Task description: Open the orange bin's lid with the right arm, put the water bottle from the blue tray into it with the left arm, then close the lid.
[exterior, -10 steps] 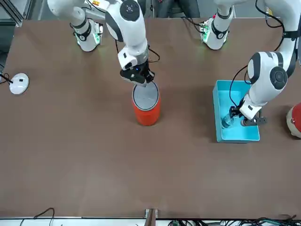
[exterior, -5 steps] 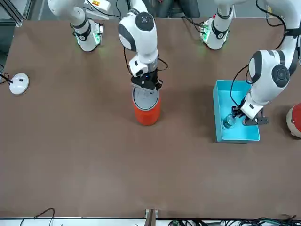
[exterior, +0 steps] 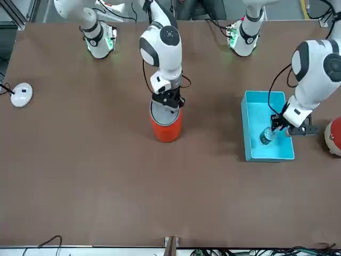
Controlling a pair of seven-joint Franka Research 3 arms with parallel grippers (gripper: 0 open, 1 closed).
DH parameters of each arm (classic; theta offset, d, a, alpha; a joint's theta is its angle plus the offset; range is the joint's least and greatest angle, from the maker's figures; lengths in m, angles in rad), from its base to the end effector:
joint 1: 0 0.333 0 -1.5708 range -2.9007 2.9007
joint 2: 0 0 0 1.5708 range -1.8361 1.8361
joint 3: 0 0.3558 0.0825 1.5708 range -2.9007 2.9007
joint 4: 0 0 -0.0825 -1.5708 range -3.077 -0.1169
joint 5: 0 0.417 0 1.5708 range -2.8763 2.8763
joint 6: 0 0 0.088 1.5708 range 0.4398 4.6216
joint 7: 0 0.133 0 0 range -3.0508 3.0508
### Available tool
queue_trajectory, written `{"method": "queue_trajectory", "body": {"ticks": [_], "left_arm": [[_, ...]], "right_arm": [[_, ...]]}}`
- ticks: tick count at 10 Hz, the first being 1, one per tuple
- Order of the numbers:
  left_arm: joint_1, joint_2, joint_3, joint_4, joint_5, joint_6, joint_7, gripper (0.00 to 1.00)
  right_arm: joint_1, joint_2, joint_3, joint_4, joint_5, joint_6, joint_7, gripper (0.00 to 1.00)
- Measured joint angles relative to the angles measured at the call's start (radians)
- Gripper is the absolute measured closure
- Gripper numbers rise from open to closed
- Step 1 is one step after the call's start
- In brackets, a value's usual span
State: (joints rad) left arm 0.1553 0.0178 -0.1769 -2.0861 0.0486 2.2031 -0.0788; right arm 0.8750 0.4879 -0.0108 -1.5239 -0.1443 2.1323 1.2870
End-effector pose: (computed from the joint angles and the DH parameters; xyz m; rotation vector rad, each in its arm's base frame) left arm 0.5906 -0.0098 0.4230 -3.1048 -0.0475 -0.1573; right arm 0.4969 0.5694 0.3844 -3.0392 0.5400 -0.2675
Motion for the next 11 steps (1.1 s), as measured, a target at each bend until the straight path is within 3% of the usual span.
{"method": "queue_trajectory", "body": {"ticks": [3, 5, 8, 11], "left_arm": [[-0.002, -0.025, -0.035, 0.129, -0.002, -0.189, -0.037, 0.63], [-0.004, -0.03, -0.087, 0.243, -0.003, -0.342, -0.127, 0.63], [-0.011, -0.029, -0.211, 0.303, -0.029, -0.382, -0.325, 0.63], [-0.013, -0.013, -0.303, 0.342, -0.086, -0.382, -0.479, 0.63]], "right_arm": [[0.01, 0.011, -0.001, 0.016, -0.035, -0.007, 0.023, 0.99], [0.011, 0.018, -0.001, 0.061, -0.035, -0.081, 0.022, 0.99], [0.003, 0.017, -0.005, 0.154, -0.022, -0.201, -0.011, 0.99], [-0.053, -0.017, -0.013, 0.19, 0.029, -0.275, -0.104, 0.99]]}}
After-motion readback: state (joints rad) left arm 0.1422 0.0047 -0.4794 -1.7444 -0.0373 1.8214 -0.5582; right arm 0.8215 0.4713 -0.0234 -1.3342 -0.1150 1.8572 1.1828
